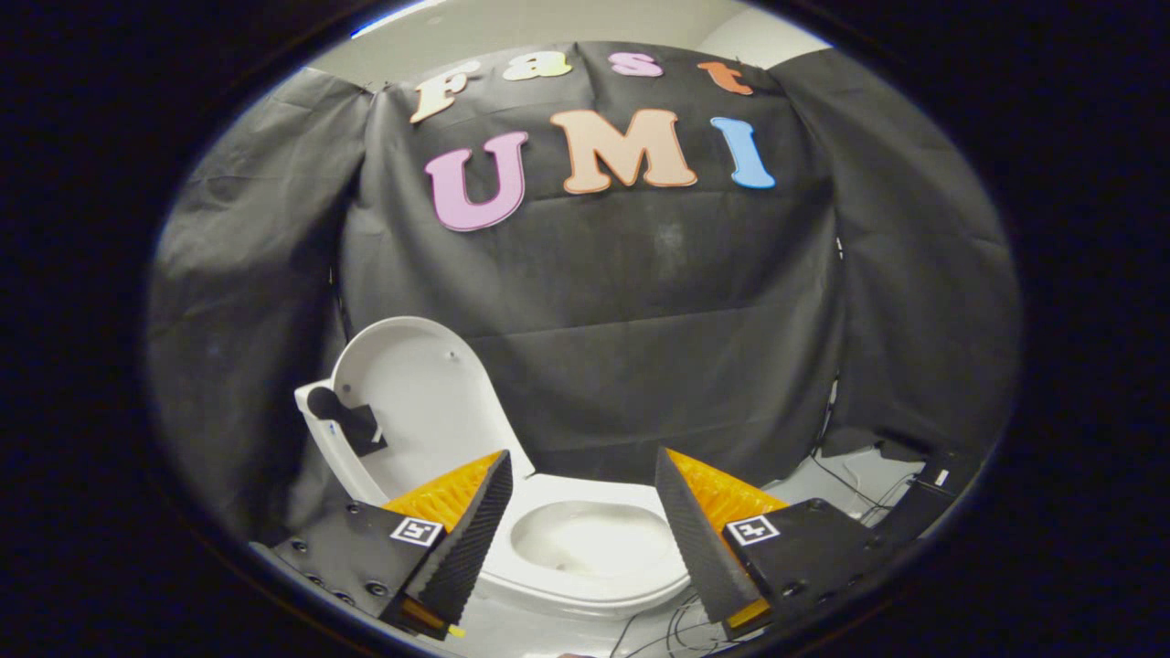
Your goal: Open the toilet lid.
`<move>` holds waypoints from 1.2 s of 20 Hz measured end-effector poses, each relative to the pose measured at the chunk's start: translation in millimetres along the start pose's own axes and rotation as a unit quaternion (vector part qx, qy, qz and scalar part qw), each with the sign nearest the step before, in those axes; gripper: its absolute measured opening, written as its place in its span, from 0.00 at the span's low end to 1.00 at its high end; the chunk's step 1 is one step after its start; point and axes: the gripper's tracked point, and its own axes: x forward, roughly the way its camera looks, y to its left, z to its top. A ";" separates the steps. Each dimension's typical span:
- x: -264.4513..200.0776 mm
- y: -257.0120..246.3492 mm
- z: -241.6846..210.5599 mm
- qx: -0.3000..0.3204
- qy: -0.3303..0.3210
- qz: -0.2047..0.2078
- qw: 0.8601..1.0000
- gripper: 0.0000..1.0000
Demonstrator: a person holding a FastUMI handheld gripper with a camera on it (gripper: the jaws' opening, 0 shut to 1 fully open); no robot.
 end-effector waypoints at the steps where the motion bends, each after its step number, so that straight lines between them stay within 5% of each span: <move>1: 0.0 -0.1 -0.2 -0.004 0.002 0.001 1.000 0.97; 10: -9.6 -20.0 2.0 -0.064 0.021 0.016 0.998 0.97; 24: -18.9 -54.1 3.1 -0.048 0.013 0.001 0.999 0.97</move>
